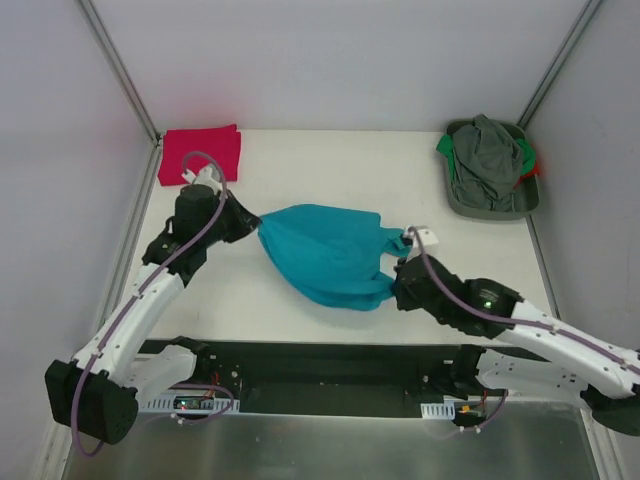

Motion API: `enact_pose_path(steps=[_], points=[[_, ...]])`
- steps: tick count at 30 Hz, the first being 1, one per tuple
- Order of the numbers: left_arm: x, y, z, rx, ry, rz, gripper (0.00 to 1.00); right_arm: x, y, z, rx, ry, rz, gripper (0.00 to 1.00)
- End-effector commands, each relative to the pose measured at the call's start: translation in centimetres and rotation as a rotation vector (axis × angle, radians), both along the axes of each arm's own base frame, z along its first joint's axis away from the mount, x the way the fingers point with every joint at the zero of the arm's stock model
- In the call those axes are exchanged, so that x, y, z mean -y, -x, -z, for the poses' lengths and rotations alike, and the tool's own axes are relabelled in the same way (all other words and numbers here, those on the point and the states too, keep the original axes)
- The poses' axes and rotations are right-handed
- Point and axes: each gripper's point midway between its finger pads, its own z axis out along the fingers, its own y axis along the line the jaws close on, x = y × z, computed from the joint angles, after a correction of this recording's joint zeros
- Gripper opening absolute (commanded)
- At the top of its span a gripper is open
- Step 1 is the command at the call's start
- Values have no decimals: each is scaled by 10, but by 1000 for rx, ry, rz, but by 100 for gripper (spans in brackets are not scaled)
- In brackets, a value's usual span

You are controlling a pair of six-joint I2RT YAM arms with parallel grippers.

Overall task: Fold and stack the t-shirts
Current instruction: Flatten out the tshirt

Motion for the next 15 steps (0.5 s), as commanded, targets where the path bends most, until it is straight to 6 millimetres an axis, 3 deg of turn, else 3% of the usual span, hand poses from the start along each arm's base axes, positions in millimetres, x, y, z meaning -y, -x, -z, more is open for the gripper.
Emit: enact_pose_path(steps=[1,2,5,9,11,15], points=[[-12,-14,-121,287,5,-38,0,26,-29,-106,286,-65,47,1],[-14,-13,-144,339,8,-39,0,27,-32,-136,345,-100,35,1],[-20,-4,-213,500,16,-41,0,29,-36,-200,462,-151,0,1],[-22,31,-309,743,36,16,0,14,-29,-279,569,-244,-142,1],[-28,47,-344,840,33,16,0,7,-23,-317,623,-299,-211,1],[-37,80,-401,998,35,20,0,-3,-14,-370,692,-372,-301,1]])
